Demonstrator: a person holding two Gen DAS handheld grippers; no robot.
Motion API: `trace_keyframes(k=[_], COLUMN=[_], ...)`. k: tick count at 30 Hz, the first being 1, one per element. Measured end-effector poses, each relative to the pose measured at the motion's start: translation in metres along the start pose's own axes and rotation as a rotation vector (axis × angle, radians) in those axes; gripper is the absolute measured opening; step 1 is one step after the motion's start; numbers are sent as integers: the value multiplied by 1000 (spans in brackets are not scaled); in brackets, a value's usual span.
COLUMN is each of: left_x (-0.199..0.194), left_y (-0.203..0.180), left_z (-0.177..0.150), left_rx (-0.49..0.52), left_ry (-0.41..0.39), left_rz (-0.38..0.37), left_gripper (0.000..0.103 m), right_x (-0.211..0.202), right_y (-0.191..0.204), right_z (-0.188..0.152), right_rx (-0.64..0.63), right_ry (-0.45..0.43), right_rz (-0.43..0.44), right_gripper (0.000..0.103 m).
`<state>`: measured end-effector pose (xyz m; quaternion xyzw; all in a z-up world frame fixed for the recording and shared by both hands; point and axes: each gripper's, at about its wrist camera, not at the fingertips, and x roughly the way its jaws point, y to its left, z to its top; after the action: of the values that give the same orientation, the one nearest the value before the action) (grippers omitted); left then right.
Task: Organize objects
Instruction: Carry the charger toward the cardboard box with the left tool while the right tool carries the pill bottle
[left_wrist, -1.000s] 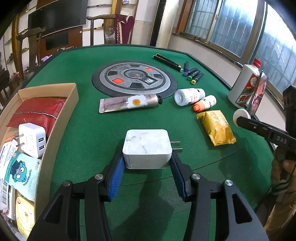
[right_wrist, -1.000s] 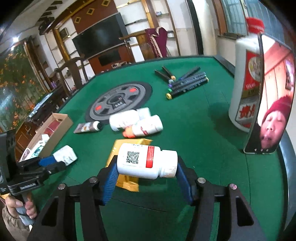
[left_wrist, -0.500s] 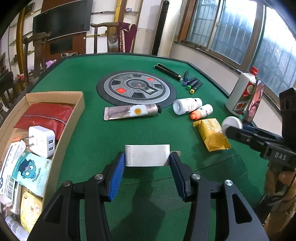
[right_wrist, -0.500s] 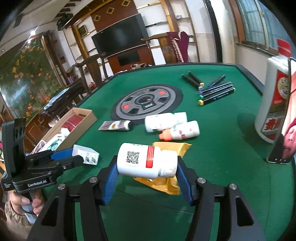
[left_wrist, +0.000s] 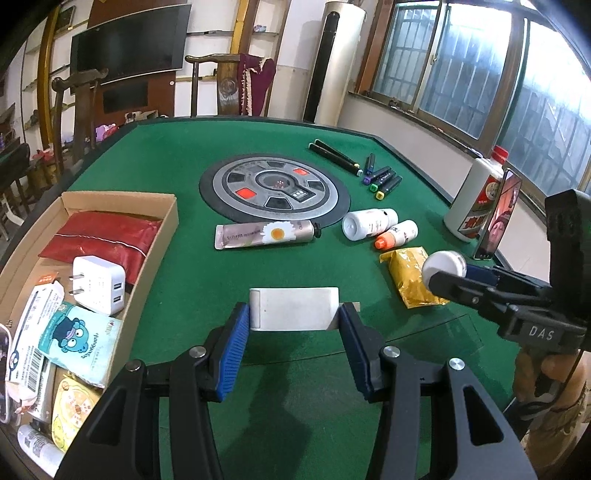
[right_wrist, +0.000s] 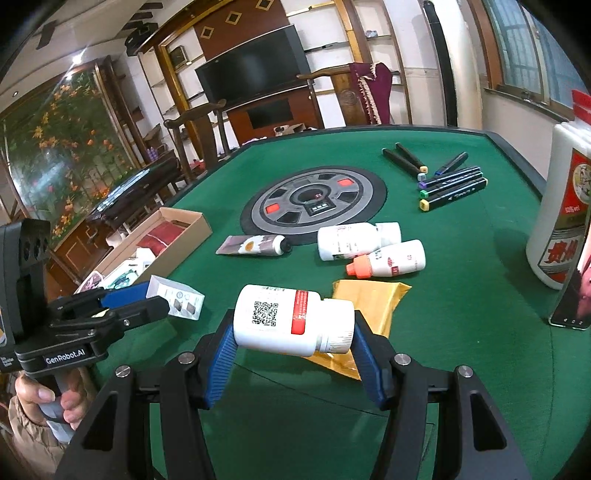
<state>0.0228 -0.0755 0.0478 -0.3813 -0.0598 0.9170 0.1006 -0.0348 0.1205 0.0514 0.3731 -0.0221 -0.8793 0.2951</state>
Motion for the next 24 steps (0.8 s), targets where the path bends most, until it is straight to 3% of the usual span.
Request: trace_keyframes(k=[24], left_x=[-32], left_y=[15], left_z=[1], left_rx=[-17], left_ry=[-47], left_rz=[33], left_gripper=[49], right_x=[7], right_y=[31], right_z=[8], right_rx=[-62], right_ry=[11], right_rz=[37], right_gripper=[63])
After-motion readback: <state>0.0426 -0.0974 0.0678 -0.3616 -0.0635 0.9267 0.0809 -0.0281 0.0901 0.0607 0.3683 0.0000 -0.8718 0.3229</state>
